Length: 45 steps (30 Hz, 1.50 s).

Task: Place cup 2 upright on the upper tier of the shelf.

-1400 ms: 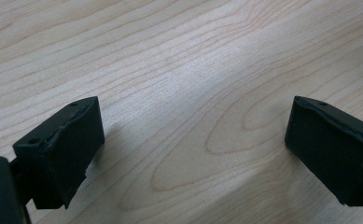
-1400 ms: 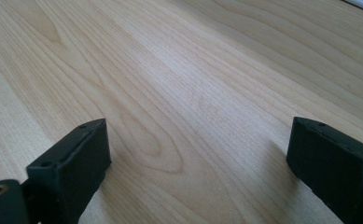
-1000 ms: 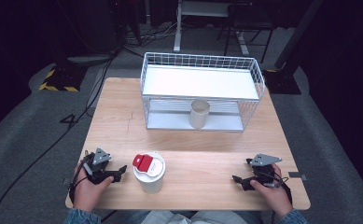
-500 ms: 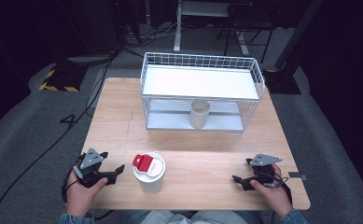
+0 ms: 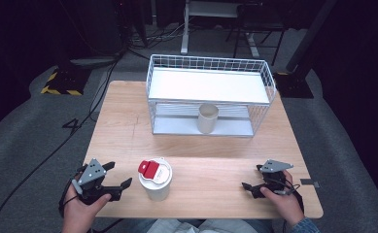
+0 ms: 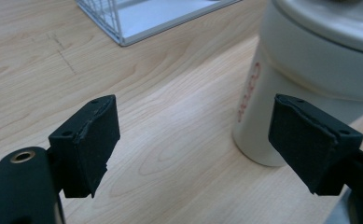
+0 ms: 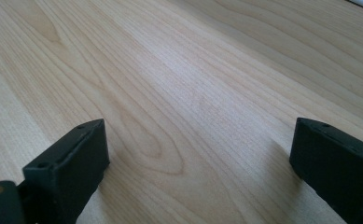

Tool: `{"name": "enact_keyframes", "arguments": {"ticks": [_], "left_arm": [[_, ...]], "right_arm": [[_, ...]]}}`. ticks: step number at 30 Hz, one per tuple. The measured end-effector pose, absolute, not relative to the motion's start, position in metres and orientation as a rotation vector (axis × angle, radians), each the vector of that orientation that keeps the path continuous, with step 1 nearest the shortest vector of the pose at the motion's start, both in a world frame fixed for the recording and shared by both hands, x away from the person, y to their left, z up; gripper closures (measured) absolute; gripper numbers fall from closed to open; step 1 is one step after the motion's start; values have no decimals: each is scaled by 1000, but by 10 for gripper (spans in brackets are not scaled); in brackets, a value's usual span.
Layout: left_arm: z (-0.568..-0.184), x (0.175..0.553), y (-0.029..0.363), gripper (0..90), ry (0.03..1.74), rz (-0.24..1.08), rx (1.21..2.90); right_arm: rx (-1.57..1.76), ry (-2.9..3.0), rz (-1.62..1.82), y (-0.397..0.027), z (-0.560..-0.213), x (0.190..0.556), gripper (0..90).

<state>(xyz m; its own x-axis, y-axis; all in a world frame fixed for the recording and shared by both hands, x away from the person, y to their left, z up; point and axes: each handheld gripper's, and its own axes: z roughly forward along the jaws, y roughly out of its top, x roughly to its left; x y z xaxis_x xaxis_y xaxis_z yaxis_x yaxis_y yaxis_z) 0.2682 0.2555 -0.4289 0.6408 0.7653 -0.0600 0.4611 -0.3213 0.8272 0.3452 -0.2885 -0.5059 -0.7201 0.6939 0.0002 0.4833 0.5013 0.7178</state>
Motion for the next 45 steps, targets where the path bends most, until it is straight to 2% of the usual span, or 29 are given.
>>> {"name": "enact_keyframes", "arguments": {"ticks": [12,18,34,45], "left_arm": [[-426,245,235,158,871,385,2007],[-424,237,223,156,835,409,1996],[-443,245,204,159,774,344,1925],[-459,254,184,114,839,357,1882]], "right_arm": [[992,2460,1039,-288,-506,345,32],[992,2461,1039,-288,-506,345,32],[992,2461,1039,-288,-506,345,30],[990,2461,1039,-288,-506,345,28]]}}
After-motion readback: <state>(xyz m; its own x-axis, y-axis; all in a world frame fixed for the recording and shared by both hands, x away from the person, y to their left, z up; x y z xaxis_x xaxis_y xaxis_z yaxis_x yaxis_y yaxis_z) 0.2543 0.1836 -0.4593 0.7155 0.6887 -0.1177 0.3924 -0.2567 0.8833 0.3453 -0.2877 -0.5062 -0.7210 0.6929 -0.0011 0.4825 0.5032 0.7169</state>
